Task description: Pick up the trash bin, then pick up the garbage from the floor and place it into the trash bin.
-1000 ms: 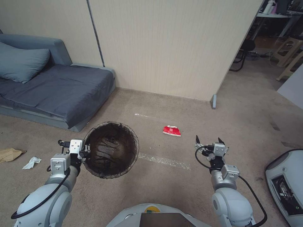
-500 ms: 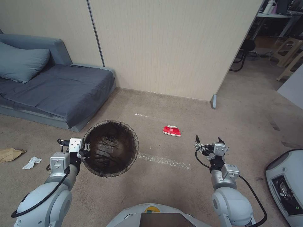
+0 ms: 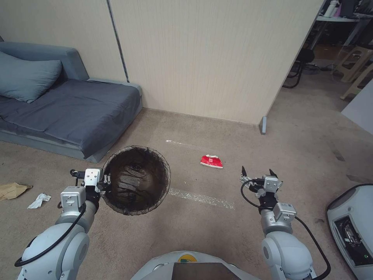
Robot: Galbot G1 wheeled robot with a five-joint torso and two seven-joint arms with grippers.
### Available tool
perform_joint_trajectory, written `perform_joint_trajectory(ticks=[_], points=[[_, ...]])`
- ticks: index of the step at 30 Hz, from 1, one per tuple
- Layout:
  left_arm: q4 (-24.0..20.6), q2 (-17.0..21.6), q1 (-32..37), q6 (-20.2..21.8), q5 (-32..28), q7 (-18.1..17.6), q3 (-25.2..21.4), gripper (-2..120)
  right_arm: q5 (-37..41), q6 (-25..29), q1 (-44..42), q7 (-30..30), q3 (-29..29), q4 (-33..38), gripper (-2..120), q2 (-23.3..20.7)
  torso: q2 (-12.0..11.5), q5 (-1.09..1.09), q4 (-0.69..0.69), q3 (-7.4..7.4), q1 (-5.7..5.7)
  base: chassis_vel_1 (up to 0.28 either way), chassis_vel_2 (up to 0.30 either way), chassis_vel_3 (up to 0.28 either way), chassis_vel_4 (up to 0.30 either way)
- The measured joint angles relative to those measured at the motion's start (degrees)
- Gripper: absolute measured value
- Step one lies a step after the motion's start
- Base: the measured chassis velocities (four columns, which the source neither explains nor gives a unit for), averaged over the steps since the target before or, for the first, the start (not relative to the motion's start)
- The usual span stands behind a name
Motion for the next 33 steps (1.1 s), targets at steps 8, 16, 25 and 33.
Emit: perform_joint_trajectory(ticks=[8, 16, 25, 33], points=[[0.01, -0.11, -0.03, 0.0, 0.29, 0.19, -0.17, 4, 0.01, -0.17, -0.23, -0.1, 0.01, 0.47, 100, -0.04, 0.0, 0.0, 0.0, 0.0, 0.0, 0.0, 0.0, 0.0, 0.0], [0.01, -0.14, -0.4, 0.0, 0.32, 0.21, 0.02, 4, 0.44, -1.05, -0.25, -0.65, 0.2, 0.9, 100, -0.13, 0.0, 0.0, 0.0, 0.0, 0.0, 0.0, 0.0, 0.0, 0.0], [0.01, -0.16, -0.47, 0.0, 0.47, 0.28, 0.04, 4, 0.94, -1.12, 0.41, -1.21, 0.22, 0.6, 100, -0.17, 0.0, 0.0, 0.0, 0.0, 0.0, -0.007, 0.004, 0.005, -0.005], [0.01, -0.41, -0.37, 0.0, 0.56, 0.48, 0.04, 4, 0.97, -1.2, 0.78, -1.47, 0.11, 0.14, 100, -0.17, 0.0, 0.01, 0.0, 0.0, 0.0, -0.116, 0.109, 0.121, -0.116]])
